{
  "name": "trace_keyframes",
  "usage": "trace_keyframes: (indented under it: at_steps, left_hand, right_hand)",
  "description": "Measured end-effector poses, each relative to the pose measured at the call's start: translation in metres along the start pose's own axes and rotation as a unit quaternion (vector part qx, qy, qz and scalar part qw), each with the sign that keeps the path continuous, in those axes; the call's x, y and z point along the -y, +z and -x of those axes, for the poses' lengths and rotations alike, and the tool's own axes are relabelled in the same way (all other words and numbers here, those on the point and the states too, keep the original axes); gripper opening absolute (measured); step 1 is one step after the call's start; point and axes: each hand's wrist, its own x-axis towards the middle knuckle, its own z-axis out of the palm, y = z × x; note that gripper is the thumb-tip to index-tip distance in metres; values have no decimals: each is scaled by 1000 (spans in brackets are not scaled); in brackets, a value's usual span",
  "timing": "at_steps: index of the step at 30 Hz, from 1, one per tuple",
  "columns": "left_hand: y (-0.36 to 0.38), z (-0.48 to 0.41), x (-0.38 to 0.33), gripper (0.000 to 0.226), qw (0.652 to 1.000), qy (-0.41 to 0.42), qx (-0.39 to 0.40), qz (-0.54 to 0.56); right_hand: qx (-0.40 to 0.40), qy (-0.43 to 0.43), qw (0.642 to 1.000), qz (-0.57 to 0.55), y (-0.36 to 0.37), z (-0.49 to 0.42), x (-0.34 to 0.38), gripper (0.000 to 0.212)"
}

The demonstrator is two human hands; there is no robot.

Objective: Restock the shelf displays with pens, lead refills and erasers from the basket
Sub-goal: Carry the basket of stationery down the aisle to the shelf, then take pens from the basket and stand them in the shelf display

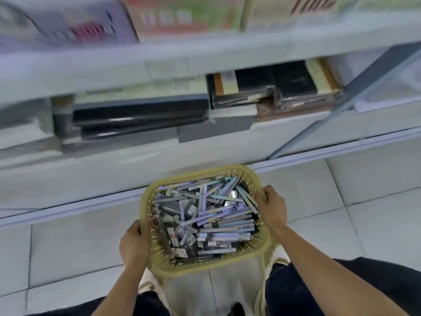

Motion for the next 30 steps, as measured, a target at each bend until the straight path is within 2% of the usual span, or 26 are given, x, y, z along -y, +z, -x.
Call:
trace_keyframes:
  at_steps: [8, 17, 20, 22, 23, 24, 26, 27, 29, 30]
  left_hand:
    - [87, -44, 31, 45, 999, -27, -42, 5]
    - [121, -55, 37, 44, 998, -13, -54, 21]
    - [120, -50, 26, 32, 997, -19, -72, -35]
    - [118, -48, 11, 40, 989, 45, -127, -60]
    - [117, -47, 1, 41, 982, 112, -142, -55]
    - [118, -45, -7, 36, 970, 197, -132, -55]
    - [125, -40, -18, 23, 924, 368, -47, -88]
    - [131, -37, -22, 22, 899, 423, 14, -115]
    - [145, -30, -24, 33, 860, 464, 109, -182]
    - [153, -27, -22, 40, 853, 459, 125, -215]
  right_hand:
    - [-14, -1, 1000, 6, 75, -43, -60, 28]
    - [-10, -23, 1000, -13, 86, -65, -89, 30]
    - [-10, -37, 999, 37, 81, -68, -88, 29]
    - [-58, -88, 994, 20, 76, -68, -81, 43]
    - [-68, -143, 987, 5, 74, -68, -74, 49]
    - [-42, -214, 976, 8, 73, -68, -66, 49]
    - [83, -339, 933, 93, 78, -66, -52, 42]
    - [136, -370, 906, 156, 84, -64, -49, 43]
    - [182, -380, 870, 256, 96, -58, -49, 55]
    - [176, -376, 861, 293, 103, -56, -53, 61]
